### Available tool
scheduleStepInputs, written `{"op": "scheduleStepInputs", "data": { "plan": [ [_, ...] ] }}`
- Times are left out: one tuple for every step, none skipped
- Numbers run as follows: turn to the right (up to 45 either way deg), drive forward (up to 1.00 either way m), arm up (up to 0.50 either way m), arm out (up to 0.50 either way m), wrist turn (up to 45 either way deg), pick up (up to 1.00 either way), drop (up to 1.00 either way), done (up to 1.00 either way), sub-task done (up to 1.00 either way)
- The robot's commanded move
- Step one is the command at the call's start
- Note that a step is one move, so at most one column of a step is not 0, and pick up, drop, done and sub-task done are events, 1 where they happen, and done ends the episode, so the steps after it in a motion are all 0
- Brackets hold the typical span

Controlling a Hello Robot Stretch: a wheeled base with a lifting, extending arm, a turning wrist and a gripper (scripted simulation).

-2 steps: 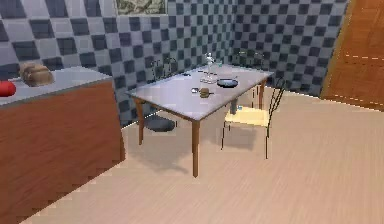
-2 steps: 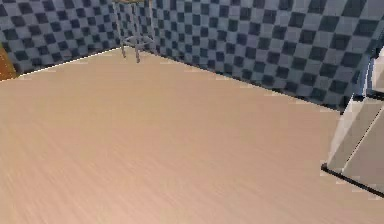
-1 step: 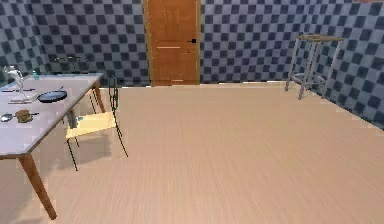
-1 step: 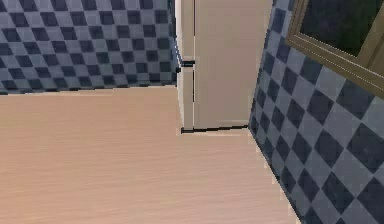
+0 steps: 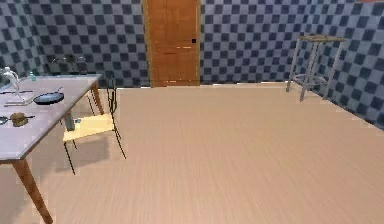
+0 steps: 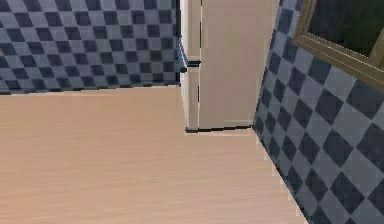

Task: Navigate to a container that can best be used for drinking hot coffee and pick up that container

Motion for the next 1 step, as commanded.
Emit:
{"op": "scheduleStepInputs", "data": {
  "plan": [
    [-45.0,0.0,0.0,0.0,0.0,0.0,0.0,0.0,0.0]
  ]
}}
